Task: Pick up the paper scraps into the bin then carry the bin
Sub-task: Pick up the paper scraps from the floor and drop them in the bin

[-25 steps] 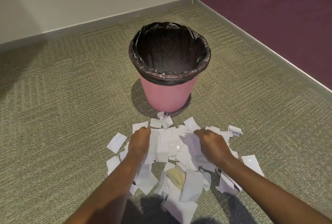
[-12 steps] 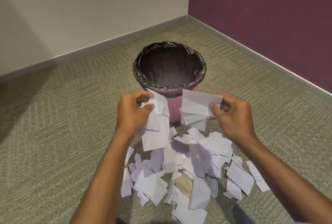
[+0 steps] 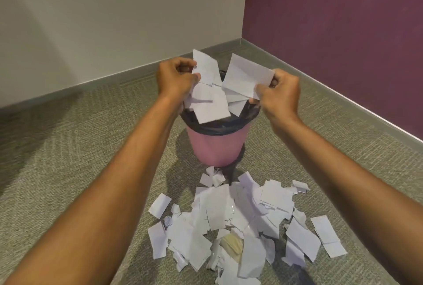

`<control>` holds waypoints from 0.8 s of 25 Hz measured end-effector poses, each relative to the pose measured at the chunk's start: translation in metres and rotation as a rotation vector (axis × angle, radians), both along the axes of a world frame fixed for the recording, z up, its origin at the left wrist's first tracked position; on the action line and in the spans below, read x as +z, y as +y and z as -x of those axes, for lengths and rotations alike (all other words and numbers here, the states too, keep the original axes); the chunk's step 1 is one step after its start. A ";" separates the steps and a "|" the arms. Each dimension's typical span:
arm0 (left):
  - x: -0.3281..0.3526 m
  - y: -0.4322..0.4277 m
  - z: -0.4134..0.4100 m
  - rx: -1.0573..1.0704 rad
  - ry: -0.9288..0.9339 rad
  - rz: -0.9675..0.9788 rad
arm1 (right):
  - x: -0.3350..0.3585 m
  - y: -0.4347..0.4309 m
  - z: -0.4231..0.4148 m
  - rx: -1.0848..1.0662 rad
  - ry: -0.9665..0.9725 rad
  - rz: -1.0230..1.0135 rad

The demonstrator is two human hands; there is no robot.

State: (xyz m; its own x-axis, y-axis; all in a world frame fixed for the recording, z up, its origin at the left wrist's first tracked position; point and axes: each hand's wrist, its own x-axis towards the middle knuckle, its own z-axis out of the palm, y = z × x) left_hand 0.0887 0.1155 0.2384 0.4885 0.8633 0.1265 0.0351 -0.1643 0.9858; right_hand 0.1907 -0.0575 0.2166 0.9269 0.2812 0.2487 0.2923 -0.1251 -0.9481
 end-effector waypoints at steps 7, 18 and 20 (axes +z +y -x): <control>-0.047 0.022 -0.041 0.085 0.301 0.039 | -0.035 0.033 -0.030 0.043 0.111 0.279; -0.077 0.009 -0.024 -0.108 0.262 -0.209 | -0.060 -0.004 -0.010 0.244 0.046 0.096; -0.085 0.005 -0.007 -0.104 0.169 -0.250 | -0.085 -0.024 0.005 0.240 0.028 0.144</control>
